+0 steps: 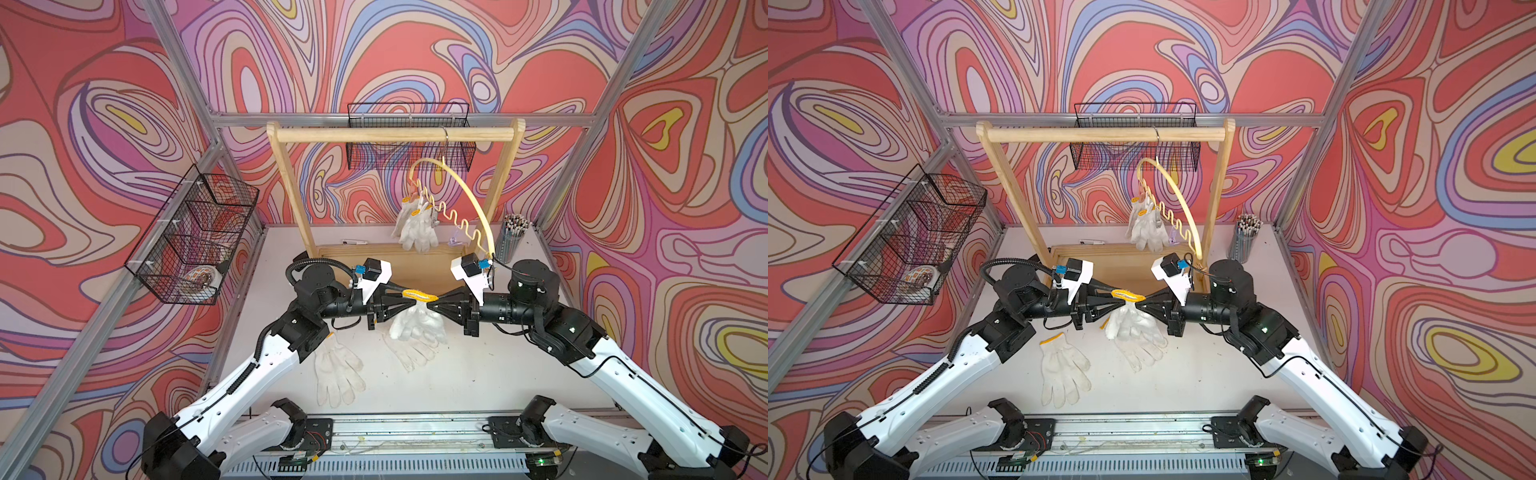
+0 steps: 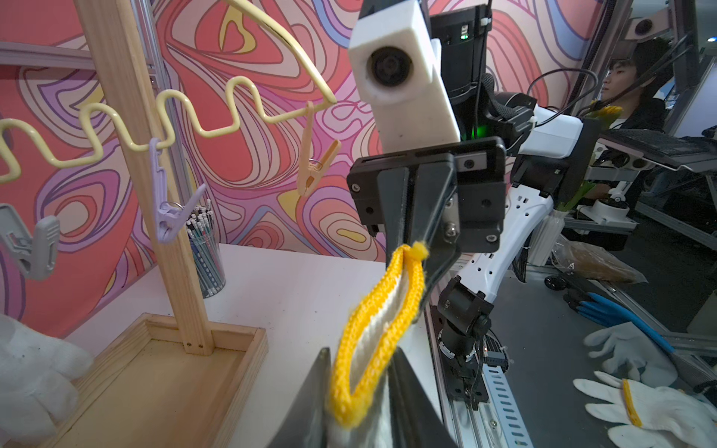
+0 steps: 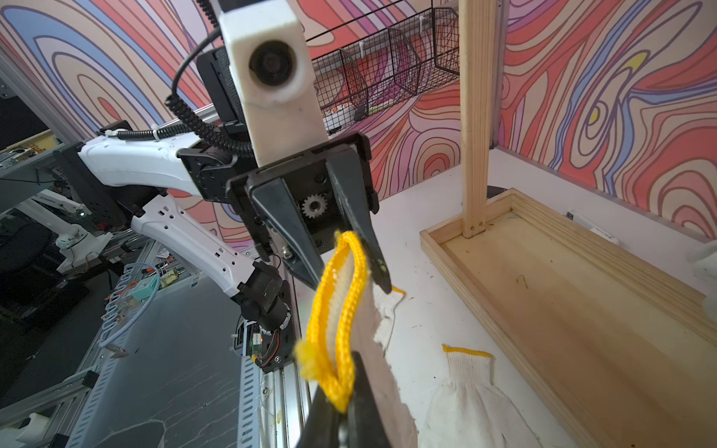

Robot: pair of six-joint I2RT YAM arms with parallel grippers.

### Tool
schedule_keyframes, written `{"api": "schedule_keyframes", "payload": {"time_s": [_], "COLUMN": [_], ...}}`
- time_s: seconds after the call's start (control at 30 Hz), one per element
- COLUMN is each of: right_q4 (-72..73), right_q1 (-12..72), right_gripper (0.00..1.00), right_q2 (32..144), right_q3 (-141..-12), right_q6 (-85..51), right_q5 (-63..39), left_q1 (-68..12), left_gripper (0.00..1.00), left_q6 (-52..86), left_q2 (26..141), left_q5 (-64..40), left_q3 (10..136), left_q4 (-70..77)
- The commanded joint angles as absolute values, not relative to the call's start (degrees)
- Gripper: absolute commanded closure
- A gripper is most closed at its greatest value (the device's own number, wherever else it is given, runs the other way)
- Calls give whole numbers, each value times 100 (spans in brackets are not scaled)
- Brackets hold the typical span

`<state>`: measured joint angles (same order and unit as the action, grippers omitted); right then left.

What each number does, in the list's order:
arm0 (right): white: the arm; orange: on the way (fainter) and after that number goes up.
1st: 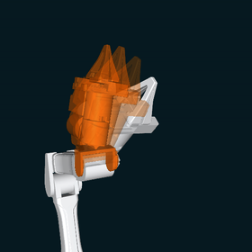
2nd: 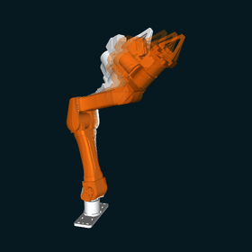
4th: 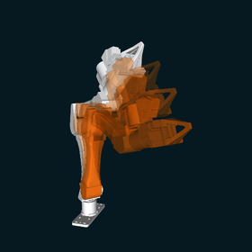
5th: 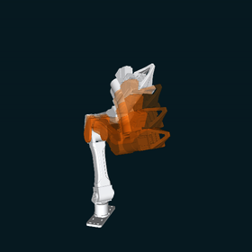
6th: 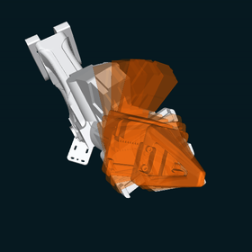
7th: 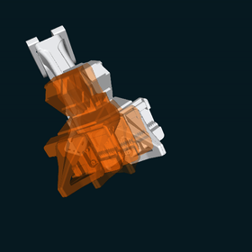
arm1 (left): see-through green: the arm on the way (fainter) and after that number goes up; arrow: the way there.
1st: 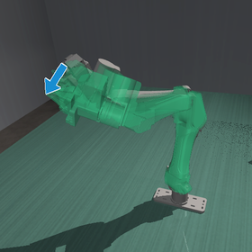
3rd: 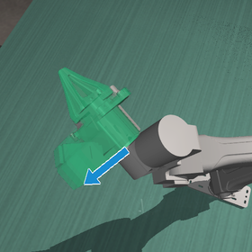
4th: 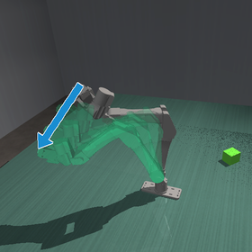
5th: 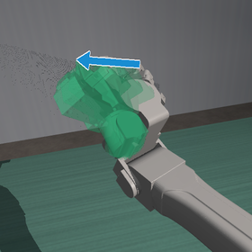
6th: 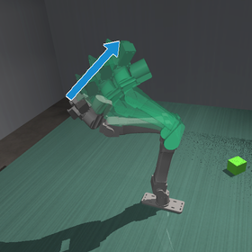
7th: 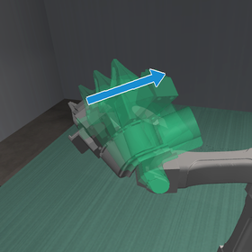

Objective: Clip the gloves onto a hanger to dry
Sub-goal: Pick up the glove from the center of the board.

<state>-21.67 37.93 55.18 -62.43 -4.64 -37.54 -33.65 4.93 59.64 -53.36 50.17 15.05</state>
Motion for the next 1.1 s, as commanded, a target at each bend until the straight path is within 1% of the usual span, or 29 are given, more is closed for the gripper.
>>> {"api": "schedule_keyframes", "payload": {"time_s": [0.0, 0.27, 0.33, 0.4, 0.5, 0.53, 0.57, 0.6, 0.63, 0.67, 0.77, 0.8, 0.9, 0.93, 0.97, 1.03, 1.07], "right_q4": [-1885, -1717, -1719, -1729, -1789, -1850, -1927, -2014, -2142, -2271, -2583, -2621, -2364, -2261, -2240, -2479, -2577], "right_q1": [3779, 3779, 3784, 3776, 3771, 3772, 3772, 3775, 3771, 3777, 3775, 3775, 3771, 3775, 3771, 3771, 3771], "right_gripper": [100, 100, 100, 100, 100, 94, 81, 73, 65, 59, 51, 49, 46, 43, 42, 35, 34], "right_q2": [5414, 5493, 5476, 5442, 5427, 5436, 5452, 5460, 5469, 5467, 5476, 5464, 5241, 5149, 5091, 5133, 5150], "right_q3": [-6135, -6014, -6016, -6011, -5994, -6002, -6011, -6012, -6012, -5991, -5850, -5780, -5319, -5141, -4985, -4804, -4719], "right_q6": [-535, -548, -529, -488, -474, -456, -442, -440, -412, -381, -360, -417, -779, -900, -967, -1024, -1121], "right_q5": [-3623, -3558, -3504, -3407, -3162, -3030, -2889, -2712, -2518, -2323, -1795, -1693, -1531, -1442, -1299, -989, -905], "left_q1": [-3322, -3309, -3305, -3296, -3285, -3283, -3270, -3270, -3261, -3261, -3250, -3232, -3187, -3182, -3166, -3155, -3154], "left_gripper": [79, 85, 90, 100, 100, 100, 100, 100, 100, 100, 100, 100, 100, 100, 100, 100, 100], "left_q6": [693, 1093, 1117, 1133, 1151, 1137, 1084, 994, 862, 710, 326, 240, -7, -65, -96, -91, -97], "left_q2": [5906, 6051, 6104, 6142, 6198, 6224, 6266, 6291, 6334, 6367, 6449, 6491, 6680, 6763, 6847, 6992, 7071], "left_q5": [-5587, -5656, -5682, -5701, -5626, -5572, -5486, -5388, -5237, -5074, -4395, -4177, -3545, -3363, -3236, -3010, -2920], "left_q3": [4959, 4828, 4857, 4869, 4859, 4867, 4899, 4949, 5035, 5120, 5364, 5443, 5759, 5863, 5948, 6032, 6075], "left_q4": [1884, 2553, 2578, 2580, 2599, 2572, 2472, 2284, 2036, 1761, 1140, 983, 478, 352, 299, 331, 355]}}
